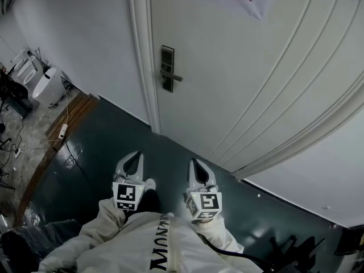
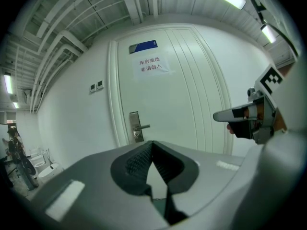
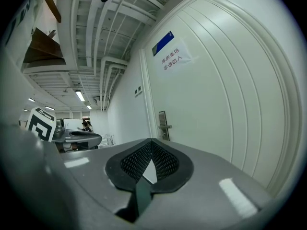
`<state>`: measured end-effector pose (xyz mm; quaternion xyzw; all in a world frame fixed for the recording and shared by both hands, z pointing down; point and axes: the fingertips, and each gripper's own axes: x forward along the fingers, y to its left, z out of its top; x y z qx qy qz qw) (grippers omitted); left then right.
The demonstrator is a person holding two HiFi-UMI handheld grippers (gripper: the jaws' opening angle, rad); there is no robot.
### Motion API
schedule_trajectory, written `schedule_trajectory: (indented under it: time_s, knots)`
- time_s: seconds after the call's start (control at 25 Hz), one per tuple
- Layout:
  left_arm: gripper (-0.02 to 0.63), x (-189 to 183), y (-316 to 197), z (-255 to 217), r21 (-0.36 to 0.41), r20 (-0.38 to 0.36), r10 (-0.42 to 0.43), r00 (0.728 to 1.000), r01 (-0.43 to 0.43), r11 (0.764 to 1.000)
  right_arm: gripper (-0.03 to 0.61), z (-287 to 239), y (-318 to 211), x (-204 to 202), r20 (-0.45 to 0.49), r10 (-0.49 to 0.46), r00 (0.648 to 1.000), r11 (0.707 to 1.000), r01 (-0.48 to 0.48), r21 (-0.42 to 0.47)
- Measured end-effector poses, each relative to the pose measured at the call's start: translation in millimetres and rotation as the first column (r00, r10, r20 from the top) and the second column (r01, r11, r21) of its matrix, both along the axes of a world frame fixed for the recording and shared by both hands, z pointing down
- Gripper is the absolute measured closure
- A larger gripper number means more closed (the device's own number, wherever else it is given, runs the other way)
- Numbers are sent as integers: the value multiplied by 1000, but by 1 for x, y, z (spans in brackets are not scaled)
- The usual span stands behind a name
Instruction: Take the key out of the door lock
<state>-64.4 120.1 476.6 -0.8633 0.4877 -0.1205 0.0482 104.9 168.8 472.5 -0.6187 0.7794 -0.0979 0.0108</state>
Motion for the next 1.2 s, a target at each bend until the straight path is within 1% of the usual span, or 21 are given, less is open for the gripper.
schedule_trajectory:
  time_s: [0.2,0.48,0.72,0.96,1.2]
  knots:
    - [614,-2,-21,2,-7,-10,1,1000,-1,1000,577,2,-19,1,-8,11,1000,1000,-11,-11]
    - [614,-16,-56,13,-39,-22,-1,1000,0,999,577,10,-53,-19,-26,-1,1000,999,0,-46]
    - [614,-28,-100,12,-42,-30,6,1000,-7,999,577,13,-96,-35,-40,4,999,997,-7,-71]
    - [614,-54,-148,13,-54,-40,-1,999,-1,999,577,11,-144,-48,-57,25,998,996,-30,-81]
    - [614,-68,-193,15,-73,-60,24,998,-28,997,577,9,-188,-61,-79,54,995,993,-61,-100]
